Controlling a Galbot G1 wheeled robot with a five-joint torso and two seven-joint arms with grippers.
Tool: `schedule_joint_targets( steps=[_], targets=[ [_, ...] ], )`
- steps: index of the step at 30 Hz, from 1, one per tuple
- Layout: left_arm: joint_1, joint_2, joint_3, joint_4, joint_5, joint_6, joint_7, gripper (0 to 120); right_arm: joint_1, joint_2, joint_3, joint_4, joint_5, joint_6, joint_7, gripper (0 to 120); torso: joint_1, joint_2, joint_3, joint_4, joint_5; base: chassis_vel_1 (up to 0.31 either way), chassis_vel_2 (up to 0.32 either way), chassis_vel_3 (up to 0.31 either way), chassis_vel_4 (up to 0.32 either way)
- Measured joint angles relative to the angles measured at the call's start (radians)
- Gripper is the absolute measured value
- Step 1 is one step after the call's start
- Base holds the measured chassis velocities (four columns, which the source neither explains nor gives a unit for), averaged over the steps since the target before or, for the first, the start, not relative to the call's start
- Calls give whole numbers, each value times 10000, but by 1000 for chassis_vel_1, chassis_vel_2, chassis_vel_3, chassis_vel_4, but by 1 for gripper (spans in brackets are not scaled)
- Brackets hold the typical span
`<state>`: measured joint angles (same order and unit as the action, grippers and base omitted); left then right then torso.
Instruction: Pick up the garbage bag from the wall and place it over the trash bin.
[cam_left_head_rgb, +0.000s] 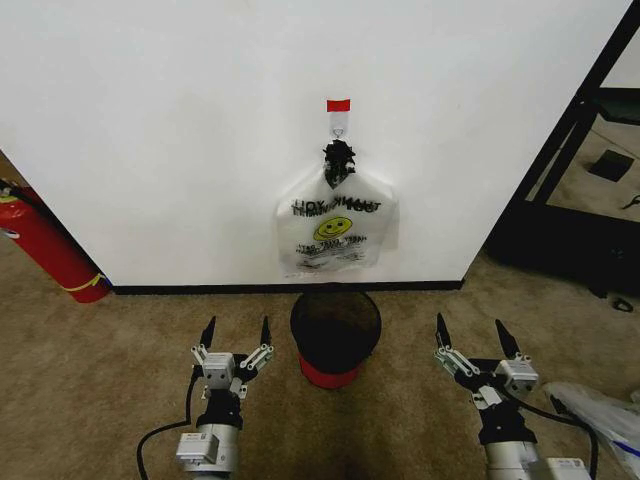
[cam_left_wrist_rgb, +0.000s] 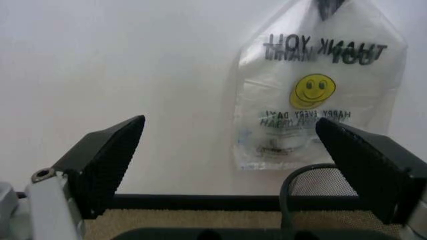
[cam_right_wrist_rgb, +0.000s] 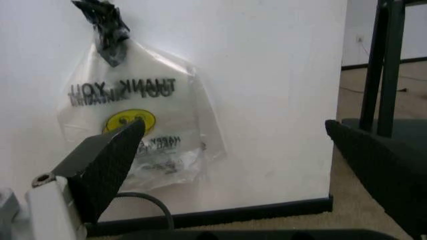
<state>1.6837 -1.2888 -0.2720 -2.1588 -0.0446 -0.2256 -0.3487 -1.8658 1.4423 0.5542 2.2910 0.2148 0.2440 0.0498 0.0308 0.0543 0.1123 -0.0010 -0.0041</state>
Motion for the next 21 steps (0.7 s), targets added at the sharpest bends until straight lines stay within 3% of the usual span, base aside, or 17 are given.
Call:
schedule_joint_targets(
  steps=[9, 15, 16, 21],
  targets=[
    [-92, -8, -61, 90, -10, 47, -1, 100, 593, -496, 48, -386, 552, -224, -78, 100, 0, 0, 0, -1, 0, 0, 0, 0, 0],
    [116, 14, -228, 112, 0, -37, -16, 100, 3123, -2286, 46, -1255, 3590, -1235, -1121, 100, 1, 0, 1, 2, 1, 0, 0, 0, 0],
    [116, 14, -228, 112, 0, -37, -16, 100, 3123, -2286, 46, -1255, 3590, -1235, -1121, 100, 1, 0, 1, 2, 1, 0, 0, 0, 0],
    [208, -105, -375, 99, 73, -48, -21, 100, 5576, -3439, -929, -2464, 5446, -1880, -2028, 100, 1, 0, 1, -3, 0, 0, 0, 0, 0]
  ],
)
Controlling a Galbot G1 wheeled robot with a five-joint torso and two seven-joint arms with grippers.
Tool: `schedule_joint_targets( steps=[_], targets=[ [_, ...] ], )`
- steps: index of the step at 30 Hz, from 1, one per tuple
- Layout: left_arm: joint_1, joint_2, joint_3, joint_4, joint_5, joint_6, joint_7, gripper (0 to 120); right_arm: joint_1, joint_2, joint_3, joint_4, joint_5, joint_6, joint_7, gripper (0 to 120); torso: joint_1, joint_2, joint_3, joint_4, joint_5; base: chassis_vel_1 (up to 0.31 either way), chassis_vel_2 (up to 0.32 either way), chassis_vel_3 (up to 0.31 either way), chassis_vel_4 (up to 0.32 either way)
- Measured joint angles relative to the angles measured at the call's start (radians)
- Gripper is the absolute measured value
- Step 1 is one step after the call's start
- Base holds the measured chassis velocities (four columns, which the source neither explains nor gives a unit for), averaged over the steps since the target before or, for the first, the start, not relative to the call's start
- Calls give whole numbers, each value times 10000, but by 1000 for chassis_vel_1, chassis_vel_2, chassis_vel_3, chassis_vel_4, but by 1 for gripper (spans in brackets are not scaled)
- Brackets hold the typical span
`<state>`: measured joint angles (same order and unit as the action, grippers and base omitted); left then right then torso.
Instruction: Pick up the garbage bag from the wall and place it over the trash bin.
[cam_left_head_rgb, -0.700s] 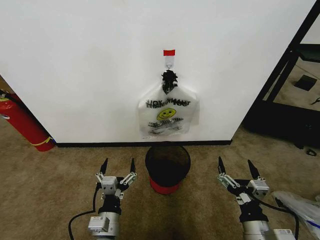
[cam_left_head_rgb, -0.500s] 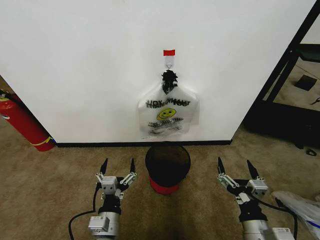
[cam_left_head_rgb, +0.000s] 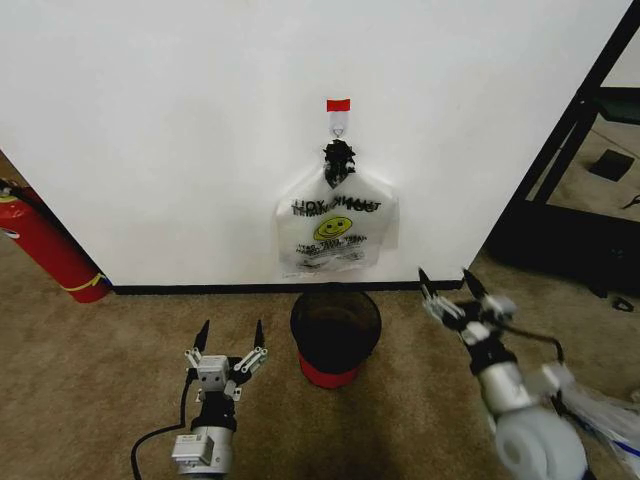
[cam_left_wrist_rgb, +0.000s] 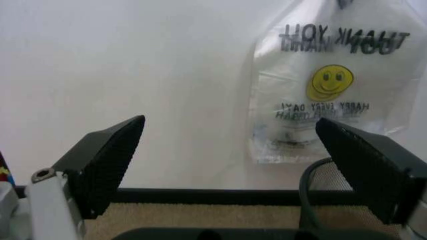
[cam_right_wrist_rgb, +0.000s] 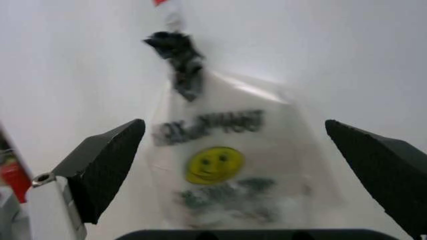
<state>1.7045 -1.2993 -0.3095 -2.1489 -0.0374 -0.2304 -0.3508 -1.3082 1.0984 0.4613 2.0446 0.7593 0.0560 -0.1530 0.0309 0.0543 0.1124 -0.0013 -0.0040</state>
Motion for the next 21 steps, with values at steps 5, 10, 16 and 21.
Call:
schedule_joint_targets(
  steps=[5, 10, 16, 21],
  targets=[
    [122, -112, -104, -12, 98, 0, -1, 100, 2430, -142, -1644, -1622, 252, -75, -68, 100, 0, 0, 1, 6, 1, 0, 0, 0, 0],
    [242, -209, -224, -47, 155, -1, 1, 100, 4323, 96, -2777, -3266, 497, -71, -45, 100, 1, -2, 1, 3, 2, 0, 0, 0, 0],
    [250, -289, -339, -39, 157, -18, 2, 100, 5941, 654, -3601, -4371, 823, -67, 248, 100, 0, -2, 0, 0, -3, 0, 0, 0, 0],
    [214, -302, -354, -2, 140, -19, 4, 100, 6655, 1080, -3977, -4961, 823, -64, 499, 100, 0, -2, 0, 4, -2, 0, 0, 0, 0]
  ],
)
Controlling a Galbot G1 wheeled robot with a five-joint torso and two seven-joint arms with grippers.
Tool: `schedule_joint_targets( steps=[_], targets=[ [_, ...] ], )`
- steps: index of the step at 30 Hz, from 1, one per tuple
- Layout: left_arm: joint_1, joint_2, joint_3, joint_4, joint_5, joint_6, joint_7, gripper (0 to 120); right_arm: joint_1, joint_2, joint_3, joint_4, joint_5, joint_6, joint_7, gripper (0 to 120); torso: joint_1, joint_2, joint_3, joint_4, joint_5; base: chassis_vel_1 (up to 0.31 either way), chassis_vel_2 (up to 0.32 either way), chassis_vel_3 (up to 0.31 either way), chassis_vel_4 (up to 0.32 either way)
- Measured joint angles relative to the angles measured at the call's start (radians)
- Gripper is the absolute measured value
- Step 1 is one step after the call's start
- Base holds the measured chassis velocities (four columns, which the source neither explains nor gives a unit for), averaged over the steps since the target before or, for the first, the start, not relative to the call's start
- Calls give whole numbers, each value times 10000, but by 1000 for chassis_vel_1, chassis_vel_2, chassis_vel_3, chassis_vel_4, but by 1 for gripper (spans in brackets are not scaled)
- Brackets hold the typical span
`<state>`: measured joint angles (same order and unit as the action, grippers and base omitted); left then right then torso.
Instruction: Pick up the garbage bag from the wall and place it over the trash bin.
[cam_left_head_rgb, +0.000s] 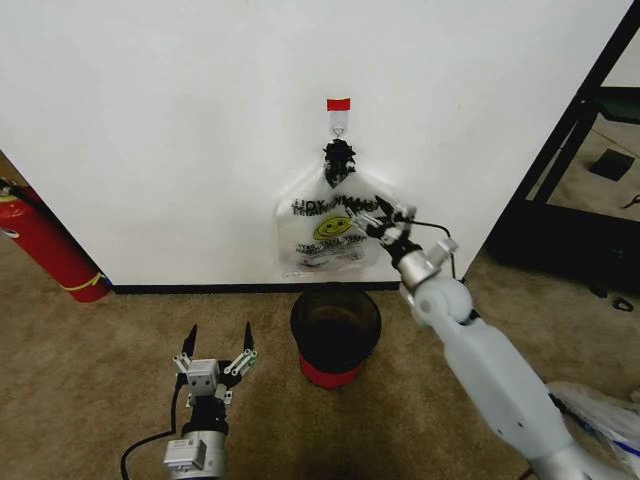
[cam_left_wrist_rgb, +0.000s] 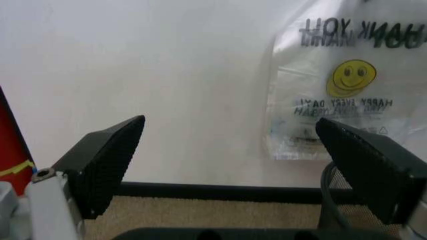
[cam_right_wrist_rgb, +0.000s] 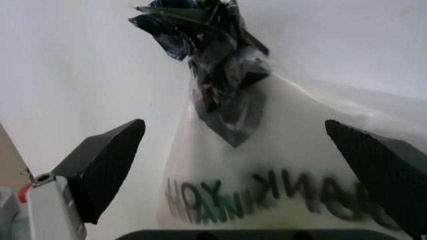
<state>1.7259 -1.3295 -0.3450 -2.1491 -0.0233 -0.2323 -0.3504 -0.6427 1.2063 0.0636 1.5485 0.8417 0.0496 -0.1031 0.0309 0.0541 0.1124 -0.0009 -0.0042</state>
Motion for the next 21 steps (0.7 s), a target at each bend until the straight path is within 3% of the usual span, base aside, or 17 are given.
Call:
schedule_joint_targets(
  steps=[5, 9, 14, 21],
  targets=[
    [-3, 7, -40, -9, -34, -14, 2, 100, 333, 148, -208, -248, 36, 9, 77, 97, 0, 0, 0, -3, 0, 0, 0, 0, 0],
    [-65, 42, -100, -9, -134, -22, 2, 100, 553, 285, -366, -483, 63, -4, 188, 87, -1, 0, -1, -3, 0, 0, 0, 0, 0],
    [-77, 33, -128, -23, -167, -31, 2, 100, 764, 555, -453, -790, 106, 1, 251, 86, 0, 0, 0, 0, 0, 0, 0, 0, 0],
    [38, -13, -146, -74, -115, -148, 3, 100, 821, 648, -513, -687, 215, 25, 412, 68, -1, 2, -1, -2, 1, 0, 0, 0, 0]
  ],
)
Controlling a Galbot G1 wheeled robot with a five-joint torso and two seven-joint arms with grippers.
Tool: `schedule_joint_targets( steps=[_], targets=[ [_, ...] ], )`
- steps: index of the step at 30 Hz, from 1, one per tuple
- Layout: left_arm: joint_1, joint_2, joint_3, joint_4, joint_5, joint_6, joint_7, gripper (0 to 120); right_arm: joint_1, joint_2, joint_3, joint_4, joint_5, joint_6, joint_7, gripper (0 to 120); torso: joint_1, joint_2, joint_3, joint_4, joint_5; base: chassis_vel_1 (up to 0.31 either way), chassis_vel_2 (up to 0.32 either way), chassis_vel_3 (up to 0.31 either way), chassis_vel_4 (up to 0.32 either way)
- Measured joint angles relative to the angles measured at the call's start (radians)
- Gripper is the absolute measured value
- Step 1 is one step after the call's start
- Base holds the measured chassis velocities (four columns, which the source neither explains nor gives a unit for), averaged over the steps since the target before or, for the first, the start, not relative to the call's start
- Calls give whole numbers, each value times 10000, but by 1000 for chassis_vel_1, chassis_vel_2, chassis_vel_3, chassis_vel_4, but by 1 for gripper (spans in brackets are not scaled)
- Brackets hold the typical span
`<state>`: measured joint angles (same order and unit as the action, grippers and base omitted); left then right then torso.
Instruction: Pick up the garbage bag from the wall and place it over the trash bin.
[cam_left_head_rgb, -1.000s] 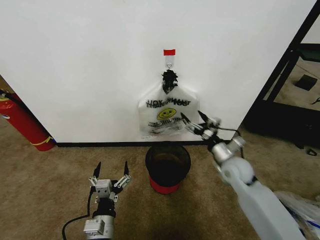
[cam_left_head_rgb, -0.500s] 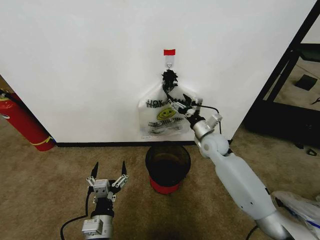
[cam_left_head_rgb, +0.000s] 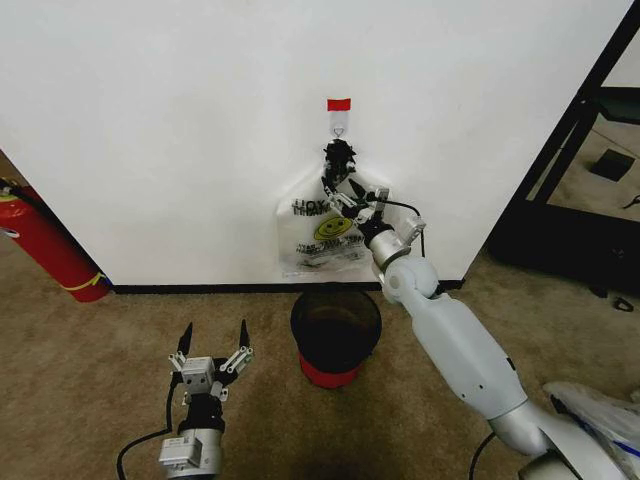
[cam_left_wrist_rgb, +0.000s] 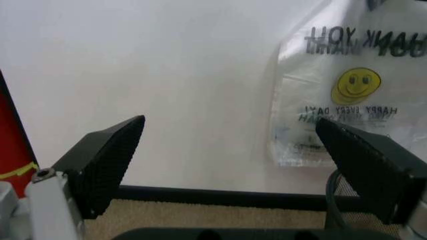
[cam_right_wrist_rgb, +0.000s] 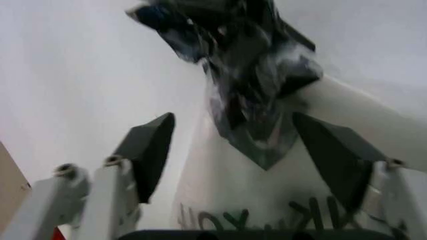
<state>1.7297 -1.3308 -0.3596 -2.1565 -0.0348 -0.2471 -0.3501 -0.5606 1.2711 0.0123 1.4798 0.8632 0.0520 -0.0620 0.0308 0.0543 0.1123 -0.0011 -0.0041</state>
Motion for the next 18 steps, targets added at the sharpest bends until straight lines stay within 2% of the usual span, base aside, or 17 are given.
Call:
schedule_joint_targets(
  steps=[1, 6, 7, 12, 15, 18],
  targets=[
    [-2, 1, -1, -3, 0, -3, 0, 100, -16, -2, 1, 62, 22, 6, 25, 62, 0, 0, 0, 0, 0, 0, 0, 0, 0],
    [-45, 19, 38, 19, -7, -4, 8, 100, -128, -122, 15, 349, 100, 12, 197, 41, -1, 0, 0, 0, 0, 0, 0, 0, 0],
    [-45, 19, 38, 19, -7, -4, 8, 100, -128, -122, 15, 349, 100, 12, 197, 41, -1, 0, 0, 0, 0, 0, 0, 0, 0],
    [-130, 97, 55, -14, -34, -4, 16, 100, -69, -218, -25, 252, 153, 15, 340, 20, -1, 0, 0, -1, 0, 0, 0, 0, 0],
    [-169, 136, 11, -75, -82, 13, 19, 100, 21, -210, -29, 173, 166, 33, 391, 14, -1, 0, 0, 0, 0, 0, 0, 0, 0],
    [-194, 157, -95, -135, -188, 39, 24, 100, 126, -169, -29, 150, 209, 35, 465, 1, 0, 0, 0, 2, 1, 0, 0, 0, 0]
  ],
)
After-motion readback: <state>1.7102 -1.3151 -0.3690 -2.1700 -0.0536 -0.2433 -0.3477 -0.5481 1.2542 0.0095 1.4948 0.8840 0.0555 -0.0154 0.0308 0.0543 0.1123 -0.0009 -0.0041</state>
